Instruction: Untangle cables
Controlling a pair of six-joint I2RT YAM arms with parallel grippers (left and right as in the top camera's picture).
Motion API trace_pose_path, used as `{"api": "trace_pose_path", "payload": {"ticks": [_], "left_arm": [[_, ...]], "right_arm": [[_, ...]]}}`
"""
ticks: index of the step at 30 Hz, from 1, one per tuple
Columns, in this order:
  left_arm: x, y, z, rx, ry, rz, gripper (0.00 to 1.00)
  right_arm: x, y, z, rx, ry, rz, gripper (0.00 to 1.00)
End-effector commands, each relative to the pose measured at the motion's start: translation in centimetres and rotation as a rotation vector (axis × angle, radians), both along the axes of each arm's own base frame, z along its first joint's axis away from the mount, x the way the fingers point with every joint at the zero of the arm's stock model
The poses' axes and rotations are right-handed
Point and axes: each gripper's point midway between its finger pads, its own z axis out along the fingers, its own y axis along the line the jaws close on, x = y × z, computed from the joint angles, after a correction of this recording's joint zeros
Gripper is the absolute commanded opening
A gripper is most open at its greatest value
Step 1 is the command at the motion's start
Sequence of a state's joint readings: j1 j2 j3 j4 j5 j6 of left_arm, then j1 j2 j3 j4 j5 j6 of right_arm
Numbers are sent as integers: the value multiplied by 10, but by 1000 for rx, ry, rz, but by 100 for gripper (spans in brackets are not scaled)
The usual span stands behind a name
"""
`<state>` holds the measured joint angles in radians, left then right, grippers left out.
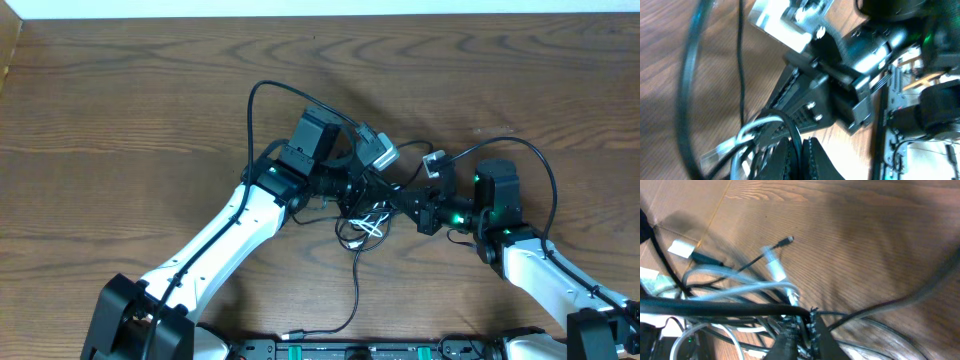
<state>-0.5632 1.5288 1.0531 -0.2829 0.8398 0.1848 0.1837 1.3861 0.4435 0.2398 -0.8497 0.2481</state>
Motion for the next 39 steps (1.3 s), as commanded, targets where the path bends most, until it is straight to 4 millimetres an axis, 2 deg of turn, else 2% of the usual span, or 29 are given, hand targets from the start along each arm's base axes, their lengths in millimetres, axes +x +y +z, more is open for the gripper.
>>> {"api": "trace_pose_path", "payload": {"ticks": [1,4,12,17,19,22,24,25,28,30,34,39], "left_arm": [[-7,-3,16,-82,72,-12,7],[3,0,19,-97,92,33,8],[41,25,27,-139,142,197,8],[79,57,13,-71,181,448,7],[78,59,15,-85,194,442,7],[68,52,21,-122,223,378,8],[58,46,28,-157,236,306,7],[48,42,35,-192,236,229,8],[40,39,40,-219,240,175,7],[40,39,40,-219,240,175,8],[40,39,40,-219,240,175,8],[36,38,43,-233,250,152,7]], "right_arm": [[-5,4,4,9,-18,36,1],[-2,-1,-5,-30,4,-4,1],[-7,-30,-47,-213,154,-149,1],[-2,-53,-63,-289,246,-303,1],[1,-52,-59,-264,235,-303,1],[5,-39,-43,-175,195,-244,1],[8,-31,-32,-123,156,-208,7],[11,-27,-23,-85,120,-185,17],[15,-22,-9,-28,73,-149,43],[17,-23,-6,-20,54,-144,50],[24,-30,-3,-9,49,-180,53],[41,-40,15,54,13,-252,49]]}}
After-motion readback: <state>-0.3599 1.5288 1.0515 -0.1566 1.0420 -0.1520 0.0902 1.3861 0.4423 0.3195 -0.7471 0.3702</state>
